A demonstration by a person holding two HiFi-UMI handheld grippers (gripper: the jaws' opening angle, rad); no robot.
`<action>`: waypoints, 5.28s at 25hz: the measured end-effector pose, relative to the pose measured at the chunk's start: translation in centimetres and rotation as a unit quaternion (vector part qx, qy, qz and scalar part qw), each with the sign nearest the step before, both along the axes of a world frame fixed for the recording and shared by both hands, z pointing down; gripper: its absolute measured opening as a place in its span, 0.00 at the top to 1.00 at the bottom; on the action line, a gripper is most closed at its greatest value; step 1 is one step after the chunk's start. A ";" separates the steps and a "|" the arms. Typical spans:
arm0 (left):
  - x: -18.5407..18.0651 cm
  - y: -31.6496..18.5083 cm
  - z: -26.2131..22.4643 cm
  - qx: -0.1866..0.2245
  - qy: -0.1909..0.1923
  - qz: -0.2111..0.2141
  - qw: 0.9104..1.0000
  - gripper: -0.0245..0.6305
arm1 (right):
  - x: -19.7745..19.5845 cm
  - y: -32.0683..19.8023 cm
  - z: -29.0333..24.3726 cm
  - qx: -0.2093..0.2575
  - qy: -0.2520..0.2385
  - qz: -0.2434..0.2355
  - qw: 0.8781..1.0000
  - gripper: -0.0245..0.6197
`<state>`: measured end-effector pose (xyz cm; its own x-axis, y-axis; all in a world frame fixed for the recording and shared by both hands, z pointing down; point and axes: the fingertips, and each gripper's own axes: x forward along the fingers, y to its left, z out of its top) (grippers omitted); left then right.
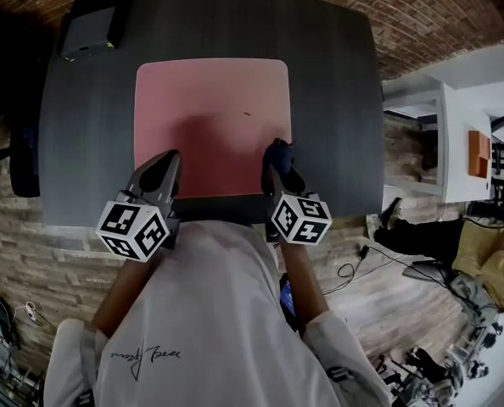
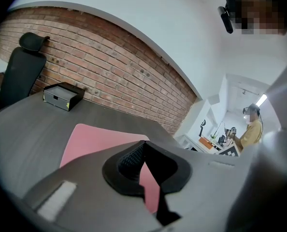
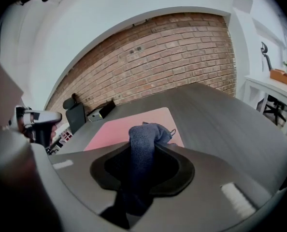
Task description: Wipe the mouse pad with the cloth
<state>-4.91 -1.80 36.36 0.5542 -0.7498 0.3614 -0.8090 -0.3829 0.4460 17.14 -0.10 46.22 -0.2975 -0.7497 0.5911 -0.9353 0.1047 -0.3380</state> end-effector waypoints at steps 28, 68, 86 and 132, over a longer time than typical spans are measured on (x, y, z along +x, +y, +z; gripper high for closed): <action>1.4 1.5 1.8 -0.018 -0.006 -0.007 1.000 0.96 | -0.2 1.4 8.5 -0.074 0.081 -0.019 0.994 0.80; -1.8 1.2 2.0 -0.022 0.015 -0.042 0.999 0.96 | -8.7 0.9 8.7 -0.080 0.046 -0.101 0.991 0.80; -2.4 0.8 2.7 -0.035 0.016 -0.057 0.998 0.96 | -11.9 0.4 8.9 -0.094 0.020 -0.150 0.984 0.80; -6.7 0.3 4.8 -0.075 0.006 -0.101 0.992 0.96 | -21.7 -0.2 9.0 -0.102 -0.023 -0.246 0.964 0.80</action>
